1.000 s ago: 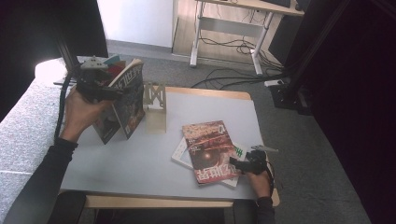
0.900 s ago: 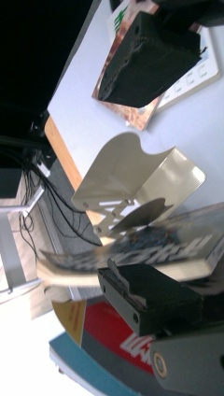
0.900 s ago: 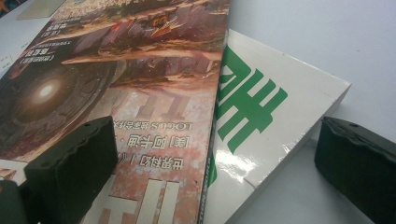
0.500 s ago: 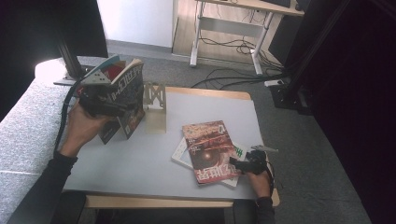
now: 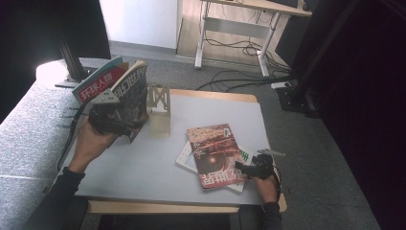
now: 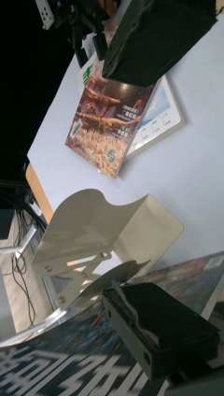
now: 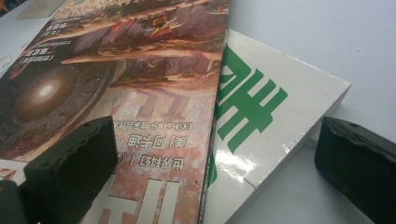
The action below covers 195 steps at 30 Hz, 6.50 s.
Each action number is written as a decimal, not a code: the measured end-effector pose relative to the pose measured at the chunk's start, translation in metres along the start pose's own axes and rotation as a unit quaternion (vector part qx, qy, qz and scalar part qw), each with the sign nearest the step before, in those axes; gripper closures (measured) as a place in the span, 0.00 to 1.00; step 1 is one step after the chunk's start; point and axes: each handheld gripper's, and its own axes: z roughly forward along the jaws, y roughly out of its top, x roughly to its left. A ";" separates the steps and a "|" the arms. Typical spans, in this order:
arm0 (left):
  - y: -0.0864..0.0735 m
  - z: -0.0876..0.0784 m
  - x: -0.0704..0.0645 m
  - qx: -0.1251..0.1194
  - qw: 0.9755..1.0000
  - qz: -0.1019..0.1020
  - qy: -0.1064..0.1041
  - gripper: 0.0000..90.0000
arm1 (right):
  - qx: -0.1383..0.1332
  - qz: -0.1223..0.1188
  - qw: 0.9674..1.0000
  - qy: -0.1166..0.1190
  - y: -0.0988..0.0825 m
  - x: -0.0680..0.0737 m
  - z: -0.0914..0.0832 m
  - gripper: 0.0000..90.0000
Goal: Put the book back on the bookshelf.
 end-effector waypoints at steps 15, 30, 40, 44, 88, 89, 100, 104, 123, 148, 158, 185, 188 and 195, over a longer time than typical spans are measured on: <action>-0.034 0.022 -0.008 -0.013 1.000 0.000 -0.020 0.00 | 0.001 0.001 1.000 0.000 0.000 0.000 0.000 0.00; -0.068 0.044 -0.015 -0.004 0.999 0.014 -0.029 0.00 | 0.001 0.000 1.000 0.000 0.000 0.000 0.000 0.00; -0.096 0.056 -0.016 0.001 0.999 0.010 -0.042 0.00 | 0.001 0.000 1.000 0.000 0.000 0.000 0.000 0.00; -0.106 0.062 -0.017 0.012 0.999 0.012 -0.039 0.00 | 0.001 0.000 1.000 0.000 0.000 0.000 0.000 0.00; -0.151 0.112 -0.023 0.149 0.988 0.013 -0.048 0.03 | 0.011 -0.073 0.997 -0.030 -0.007 0.015 -0.027 0.08; -0.151 0.112 -0.023 0.149 0.988 0.013 -0.047 0.04 | 0.012 -0.076 0.997 -0.030 -0.008 0.016 -0.028 0.08; -0.151 0.112 -0.023 0.149 0.988 0.014 -0.044 0.04 | 0.029 -0.096 0.995 -0.020 -0.022 0.031 -0.042 0.09; -0.151 0.112 -0.024 0.149 0.988 0.014 -0.043 0.05 | 0.031 -0.104 0.994 -0.021 -0.023 0.035 -0.045 0.13; -0.151 0.112 -0.024 0.149 0.988 0.014 -0.043 0.05 | 0.041 -0.104 0.992 -0.054 -0.027 0.030 -0.050 0.14; -0.151 0.112 -0.024 0.149 0.988 0.014 -0.041 0.06 | 0.028 -0.098 0.992 -0.071 0.000 0.008 -0.040 0.11; -0.151 0.112 -0.024 0.149 0.988 0.015 -0.041 0.06 | 0.040 -0.126 0.990 -0.044 0.029 0.024 -0.013 0.00; -0.151 0.112 -0.024 0.149 0.988 0.014 -0.041 0.06 | 0.085 -0.133 0.987 -0.027 0.078 0.033 0.065 0.01; -0.151 0.112 -0.024 0.149 0.988 0.015 -0.041 0.06 | 0.082 -0.128 0.988 -0.026 0.082 0.033 0.072 0.01; -0.151 0.112 -0.024 0.149 0.988 0.014 -0.041 0.06 | 0.081 -0.118 0.990 -0.016 0.087 0.033 0.083 0.00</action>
